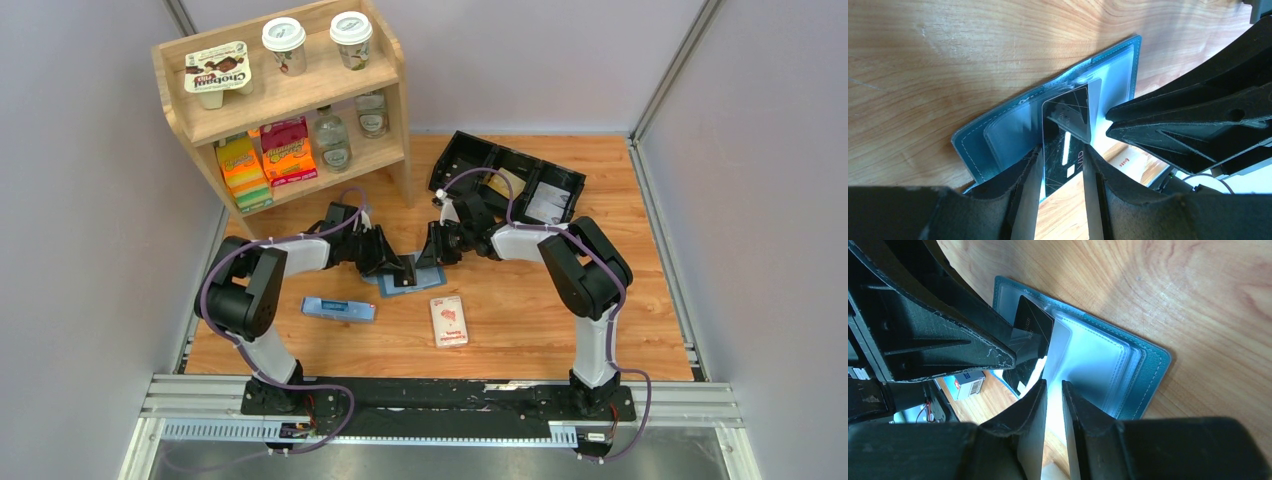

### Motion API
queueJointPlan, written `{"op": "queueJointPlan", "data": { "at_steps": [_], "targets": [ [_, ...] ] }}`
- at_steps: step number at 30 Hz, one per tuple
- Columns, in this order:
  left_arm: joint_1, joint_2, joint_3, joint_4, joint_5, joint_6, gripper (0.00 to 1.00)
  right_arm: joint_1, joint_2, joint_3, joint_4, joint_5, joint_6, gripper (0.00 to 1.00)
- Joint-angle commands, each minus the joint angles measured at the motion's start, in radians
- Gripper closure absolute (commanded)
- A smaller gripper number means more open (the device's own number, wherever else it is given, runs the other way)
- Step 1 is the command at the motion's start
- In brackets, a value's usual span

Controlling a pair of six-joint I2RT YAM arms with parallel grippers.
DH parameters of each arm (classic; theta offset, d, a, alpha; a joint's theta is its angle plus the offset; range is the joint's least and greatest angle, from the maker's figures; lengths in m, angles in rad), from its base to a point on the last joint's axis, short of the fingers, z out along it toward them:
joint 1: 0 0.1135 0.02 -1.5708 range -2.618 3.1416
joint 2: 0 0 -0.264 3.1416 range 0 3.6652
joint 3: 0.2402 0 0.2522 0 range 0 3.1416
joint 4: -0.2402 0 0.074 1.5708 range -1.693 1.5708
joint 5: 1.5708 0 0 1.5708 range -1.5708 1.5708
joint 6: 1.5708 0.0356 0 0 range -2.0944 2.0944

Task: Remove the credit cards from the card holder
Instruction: Remove the credit card from the card holder, then place the credit card in the storage box.

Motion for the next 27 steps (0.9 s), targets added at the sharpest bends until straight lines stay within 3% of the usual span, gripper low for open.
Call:
{"op": "queueJointPlan", "data": {
  "at_steps": [1, 3, 9, 13, 27],
  "targets": [
    [-0.002, 0.023, -0.032, 0.031, -0.015, -0.012, 0.57, 0.012, 0.061, -0.021, -0.059, 0.089, -0.044, 0.75],
    [-0.002, 0.001, -0.045, 0.08, -0.009, -0.024, 0.6, 0.012, 0.064, -0.021, -0.059, 0.088, -0.044, 0.75],
    [-0.002, -0.066, -0.082, 0.14, -0.007, -0.041, 0.89, 0.012, 0.069, -0.019, -0.063, 0.091, -0.047, 0.75],
    [-0.002, -0.098, -0.079, 0.105, -0.012, -0.017, 1.0, 0.012, 0.069, -0.019, -0.062, 0.092, -0.049, 0.75],
    [0.0, -0.279, 0.046, -0.286, -0.116, 0.298, 1.0, 0.012, -0.034, -0.001, -0.065, 0.062, -0.082, 0.69]
  ]
}}
